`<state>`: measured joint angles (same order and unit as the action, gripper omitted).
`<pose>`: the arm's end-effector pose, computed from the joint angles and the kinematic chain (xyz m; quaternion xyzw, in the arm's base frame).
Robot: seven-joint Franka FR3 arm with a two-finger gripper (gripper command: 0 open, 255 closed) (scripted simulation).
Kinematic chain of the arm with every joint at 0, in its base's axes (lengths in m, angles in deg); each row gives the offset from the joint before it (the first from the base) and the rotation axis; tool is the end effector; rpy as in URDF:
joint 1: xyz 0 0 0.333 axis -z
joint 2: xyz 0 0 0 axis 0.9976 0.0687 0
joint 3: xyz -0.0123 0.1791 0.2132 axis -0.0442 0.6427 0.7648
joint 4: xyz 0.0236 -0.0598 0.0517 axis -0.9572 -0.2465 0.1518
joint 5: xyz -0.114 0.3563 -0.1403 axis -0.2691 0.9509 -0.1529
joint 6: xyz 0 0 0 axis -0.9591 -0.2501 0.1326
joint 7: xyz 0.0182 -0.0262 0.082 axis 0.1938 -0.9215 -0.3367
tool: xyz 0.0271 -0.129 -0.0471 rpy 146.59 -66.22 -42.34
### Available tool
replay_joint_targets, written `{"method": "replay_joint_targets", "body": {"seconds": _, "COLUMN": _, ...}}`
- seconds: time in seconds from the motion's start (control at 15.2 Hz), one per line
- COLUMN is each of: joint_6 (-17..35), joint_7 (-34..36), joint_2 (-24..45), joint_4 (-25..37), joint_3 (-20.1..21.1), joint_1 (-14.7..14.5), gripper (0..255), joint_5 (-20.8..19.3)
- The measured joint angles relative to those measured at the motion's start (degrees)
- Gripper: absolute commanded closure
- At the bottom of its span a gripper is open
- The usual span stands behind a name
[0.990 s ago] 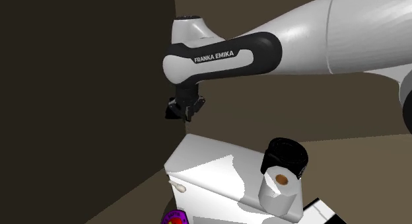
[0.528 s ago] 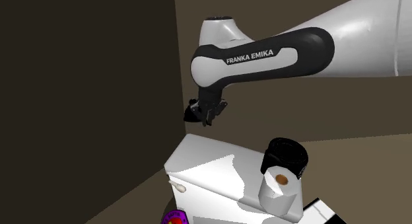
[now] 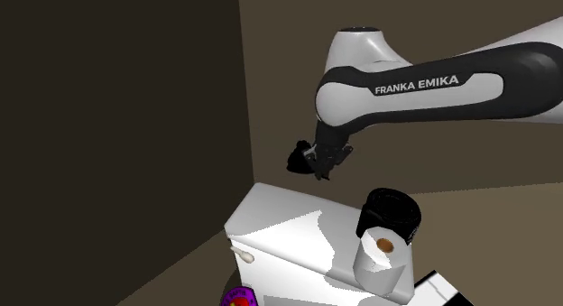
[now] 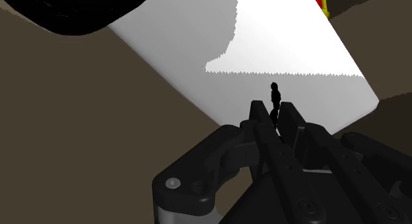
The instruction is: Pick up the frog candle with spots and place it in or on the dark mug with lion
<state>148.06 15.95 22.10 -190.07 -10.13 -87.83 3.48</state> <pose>0.4869 0.0484 0.4216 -0.9967 0.0547 -0.0579 0.0170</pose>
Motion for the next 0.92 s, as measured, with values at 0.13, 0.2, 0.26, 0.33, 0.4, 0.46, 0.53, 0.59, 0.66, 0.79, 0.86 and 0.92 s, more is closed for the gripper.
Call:
{"method": "replay_joint_targets", "body": {"seconds": 0.13, "joint_6": -0.56, "joint_7": -2.08, "joint_2": -3.98, "joint_4": -3.47, "joint_3": -1.45, "joint_1": 0.69, "gripper": 255, "joint_5": -0.09}}
{"method": "replay_joint_targets", "body": {"seconds": 0.2, "joint_6": -0.62, "joint_7": -3.18, "joint_2": -5.45, "joint_4": -4.91, "joint_3": -2.25, "joint_1": 1.09, "gripper": 255, "joint_5": -0.24}}
{"method": "replay_joint_targets", "body": {"seconds": 0.26, "joint_6": -0.82, "joint_7": -4.19, "joint_2": -6.95, "joint_4": -6.25, "joint_3": -2.99, "joint_1": 1.47, "gripper": 255, "joint_5": -0.43}}
{"method": "replay_joint_targets", "body": {"seconds": 0.33, "joint_6": -1.18, "joint_7": -5.05, "joint_2": -8.88, "joint_4": -7.86, "joint_3": -3.64, "joint_1": 1.82, "gripper": 255, "joint_5": -0.63}}
{"method": "replay_joint_targets", "body": {"seconds": 0.4, "joint_6": -1.61, "joint_7": -6.38, "joint_2": -10.42, "joint_4": -9.0, "joint_3": -4.69, "joint_1": 2.39, "gripper": 255, "joint_5": -1.0}}
{"method": "replay_joint_targets", "body": {"seconds": 0.46, "joint_6": -1.93, "joint_7": -7.21, "joint_2": -11.92, "joint_4": -10.2, "joint_3": -5.34, "joint_1": 2.77, "gripper": 255, "joint_5": -1.27}}
{"method": "replay_joint_targets", "body": {"seconds": 0.53, "joint_6": -2.15, "joint_7": -8.1, "joint_2": -13.38, "joint_4": -11.44, "joint_3": -6.04, "joint_1": 3.2, "gripper": 255, "joint_5": -1.61}}
{"method": "replay_joint_targets", "body": {"seconds": 0.59, "joint_6": -2.39, "joint_7": -9.19, "joint_2": -15.05, "joint_4": -12.89, "joint_3": -6.92, "joint_1": 3.75, "gripper": 255, "joint_5": -2.07}}
{"method": "replay_joint_targets", "body": {"seconds": 0.66, "joint_6": -2.92, "joint_7": -10.21, "joint_2": -16.32, "joint_4": -13.64, "joint_3": -7.75, "joint_1": 4.26, "gripper": 255, "joint_5": -2.5}}
{"method": "replay_joint_targets", "body": {"seconds": 0.79, "joint_6": -3.64, "joint_7": -12.95, "joint_2": -19.27, "joint_4": -15.92, "joint_3": -10.05, "joint_1": 5.73, "gripper": 255, "joint_5": -3.79}}
{"method": "replay_joint_targets", "body": {"seconds": 0.86, "joint_6": -4.35, "joint_7": -14.23, "joint_2": -20.92, "joint_4": -16.88, "joint_3": -11.11, "joint_1": 6.5, "gripper": 255, "joint_5": -4.48}}
{"method": "replay_joint_targets", "body": {"seconds": 0.92, "joint_6": -4.74, "joint_7": -15.29, "joint_2": -22.3, "joint_4": -17.84, "joint_3": -11.99, "joint_1": 7.16, "gripper": 255, "joint_5": -5.09}}
